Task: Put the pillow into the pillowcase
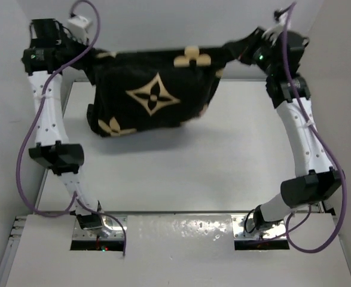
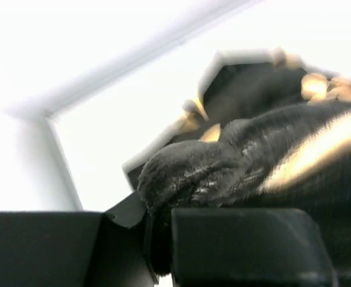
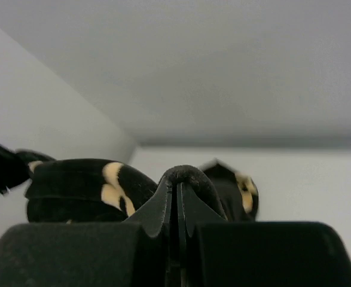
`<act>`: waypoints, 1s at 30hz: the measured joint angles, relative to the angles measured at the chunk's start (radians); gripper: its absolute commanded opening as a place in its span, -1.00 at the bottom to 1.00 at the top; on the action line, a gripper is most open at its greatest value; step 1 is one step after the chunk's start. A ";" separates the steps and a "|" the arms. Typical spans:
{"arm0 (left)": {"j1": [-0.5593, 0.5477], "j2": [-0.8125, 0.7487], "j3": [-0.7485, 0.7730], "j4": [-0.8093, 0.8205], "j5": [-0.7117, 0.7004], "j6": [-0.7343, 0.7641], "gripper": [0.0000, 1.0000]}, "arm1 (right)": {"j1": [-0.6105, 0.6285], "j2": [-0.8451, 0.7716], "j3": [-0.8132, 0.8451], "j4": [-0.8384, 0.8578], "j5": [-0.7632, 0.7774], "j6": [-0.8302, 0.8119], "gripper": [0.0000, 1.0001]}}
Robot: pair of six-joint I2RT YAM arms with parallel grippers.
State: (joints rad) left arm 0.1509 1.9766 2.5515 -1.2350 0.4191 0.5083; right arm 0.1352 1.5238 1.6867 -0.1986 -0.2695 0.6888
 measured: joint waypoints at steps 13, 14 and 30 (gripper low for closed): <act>0.145 -0.875 -0.624 0.645 0.174 -0.009 -1.00 | -0.074 -0.687 -0.431 0.372 -0.006 0.000 -1.00; 0.143 -0.906 -0.669 0.618 0.193 0.037 -1.00 | -0.072 -0.766 -0.537 0.389 -0.009 0.002 -1.00; 0.040 -1.110 -1.537 -0.124 -0.113 0.648 0.36 | -0.066 -1.442 -1.167 -0.377 -0.136 -0.067 -1.00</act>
State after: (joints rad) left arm 0.1913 0.8665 1.0142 -1.3594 0.3065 1.1561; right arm 0.0696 0.0818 0.5194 -0.5755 -0.4053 0.6220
